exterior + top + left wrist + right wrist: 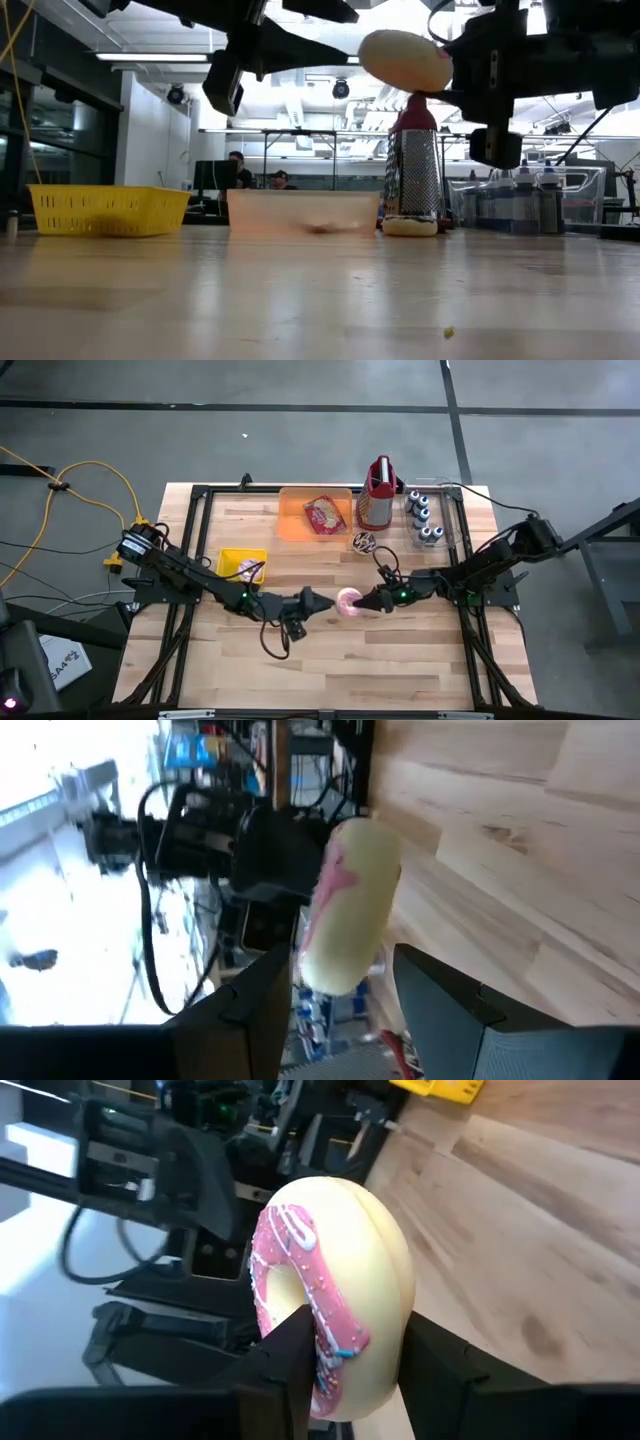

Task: Pick & Place Food Item
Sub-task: Put the pink donut into the yellow bin

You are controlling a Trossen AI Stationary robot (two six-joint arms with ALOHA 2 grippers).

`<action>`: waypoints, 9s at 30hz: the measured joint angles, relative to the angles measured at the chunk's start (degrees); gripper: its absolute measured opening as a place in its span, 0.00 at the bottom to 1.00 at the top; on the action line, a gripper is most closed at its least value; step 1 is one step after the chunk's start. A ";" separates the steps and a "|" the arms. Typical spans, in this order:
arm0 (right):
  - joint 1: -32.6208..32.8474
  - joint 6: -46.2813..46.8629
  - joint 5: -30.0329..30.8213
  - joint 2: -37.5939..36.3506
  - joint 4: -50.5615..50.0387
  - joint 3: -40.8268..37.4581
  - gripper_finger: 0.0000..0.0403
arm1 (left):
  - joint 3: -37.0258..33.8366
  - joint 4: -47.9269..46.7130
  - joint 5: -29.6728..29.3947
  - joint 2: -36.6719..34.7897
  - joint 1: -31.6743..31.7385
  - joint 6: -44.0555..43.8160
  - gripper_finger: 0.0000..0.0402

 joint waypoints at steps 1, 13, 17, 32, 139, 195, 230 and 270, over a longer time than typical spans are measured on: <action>0.19 0.11 -0.14 0.00 0.50 0.00 0.28 | 0.00 0.06 0.40 0.00 0.01 0.97 0.42; 0.56 2.80 -2.08 0.00 2.21 0.00 0.28 | 0.00 3.39 3.98 0.00 0.62 4.98 0.42; 0.56 2.82 -2.10 0.00 2.27 0.00 0.28 | 0.00 3.26 7.69 0.00 1.44 5.16 0.42; 0.54 2.60 -2.12 0.00 2.27 0.00 0.28 | 0.00 3.24 18.71 0.00 6.06 5.94 0.42; -0.86 1.75 -13.92 0.02 2.11 2.10 0.52 | 0.26 12.53 16.80 5.14 5.11 8.82 0.21; 10.12 -0.34 -2.51 0.00 -3.39 2.12 0.51 | -1.25 14.45 -5.99 5.05 7.56 -24.96 0.21; 10.57 -2.19 0.53 0.00 -6.88 2.16 0.51 | -1.20 -43.02 -2.35 -28.58 16.99 -64.08 0.21; 10.57 -3.30 1.63 0.00 -7.25 2.14 0.51 | -1.18 -112.21 -13.02 -22.37 -7.79 -151.32 0.21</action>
